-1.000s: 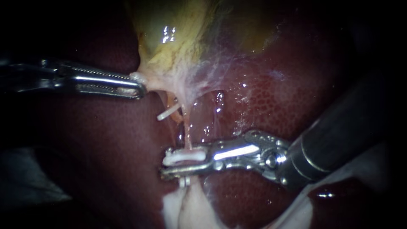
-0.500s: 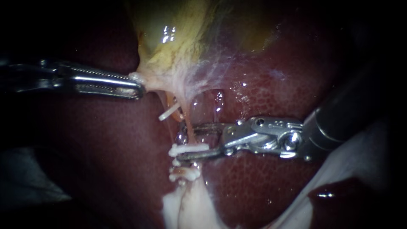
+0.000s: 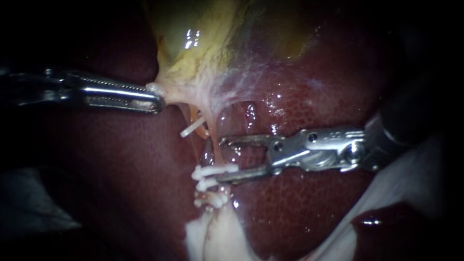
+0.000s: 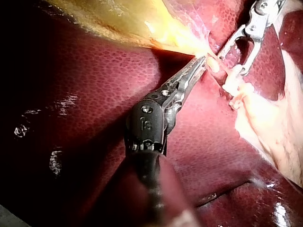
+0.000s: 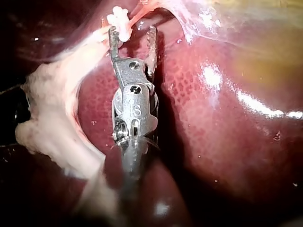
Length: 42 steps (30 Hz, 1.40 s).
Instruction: Going back second clip right tube
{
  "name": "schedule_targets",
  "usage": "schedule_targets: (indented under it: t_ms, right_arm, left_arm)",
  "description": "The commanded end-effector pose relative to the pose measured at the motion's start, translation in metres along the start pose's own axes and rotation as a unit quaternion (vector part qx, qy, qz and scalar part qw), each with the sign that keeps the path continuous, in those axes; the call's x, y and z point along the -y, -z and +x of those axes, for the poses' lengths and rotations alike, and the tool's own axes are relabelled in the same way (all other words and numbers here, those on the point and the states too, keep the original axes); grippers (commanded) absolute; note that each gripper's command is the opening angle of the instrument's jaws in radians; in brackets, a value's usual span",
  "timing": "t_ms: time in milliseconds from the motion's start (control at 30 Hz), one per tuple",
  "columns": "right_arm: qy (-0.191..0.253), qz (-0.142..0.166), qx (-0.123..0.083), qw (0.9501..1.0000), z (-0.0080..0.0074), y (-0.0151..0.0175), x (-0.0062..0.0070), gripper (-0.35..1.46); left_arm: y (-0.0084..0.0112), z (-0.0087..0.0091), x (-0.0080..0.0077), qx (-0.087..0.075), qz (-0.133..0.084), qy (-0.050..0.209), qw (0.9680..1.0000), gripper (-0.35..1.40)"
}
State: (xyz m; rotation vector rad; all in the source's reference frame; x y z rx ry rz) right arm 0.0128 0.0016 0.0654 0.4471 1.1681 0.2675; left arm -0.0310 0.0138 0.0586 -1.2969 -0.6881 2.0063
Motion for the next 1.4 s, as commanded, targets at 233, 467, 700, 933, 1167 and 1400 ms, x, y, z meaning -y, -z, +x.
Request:
schedule_targets:
  t_ms: [233,467,700,933,1167,1400]
  right_arm:
    - [0.029,-0.012,0.043,0.9986,0.0035,0.0072,0.0012,0.50]
    - [0.032,-0.015,0.070,0.9969,0.0048,0.0102,0.0023,0.49]
    - [0.044,-0.015,0.074,0.9962,0.0047,0.0104,0.0023,0.50]
    - [0.047,-0.015,0.075,0.9959,0.0047,0.0106,0.0024,0.50]
    - [0.047,-0.015,0.075,0.9959,0.0047,0.0106,0.0025,0.50]
    - [0.047,-0.015,0.075,0.9959,0.0048,0.0106,0.0025,0.50]
  left_arm:
    - [0.0001,0.0000,0.0001,0.000,-0.001,0.000,1.0000,-0.35]
    - [0.0001,0.0000,0.0003,0.000,-0.001,-0.001,1.0000,-0.35]
    - [-0.0009,-0.0010,0.0012,0.000,0.002,-0.003,1.0000,-0.35]
    - [-0.0034,-0.0024,0.0028,-0.002,0.006,-0.008,1.0000,-0.35]
    - [-0.0041,-0.0028,0.0033,0.000,0.005,-0.009,0.9999,-0.35]
    - [-0.0039,-0.0028,0.0033,0.000,0.004,-0.009,0.9999,-0.35]
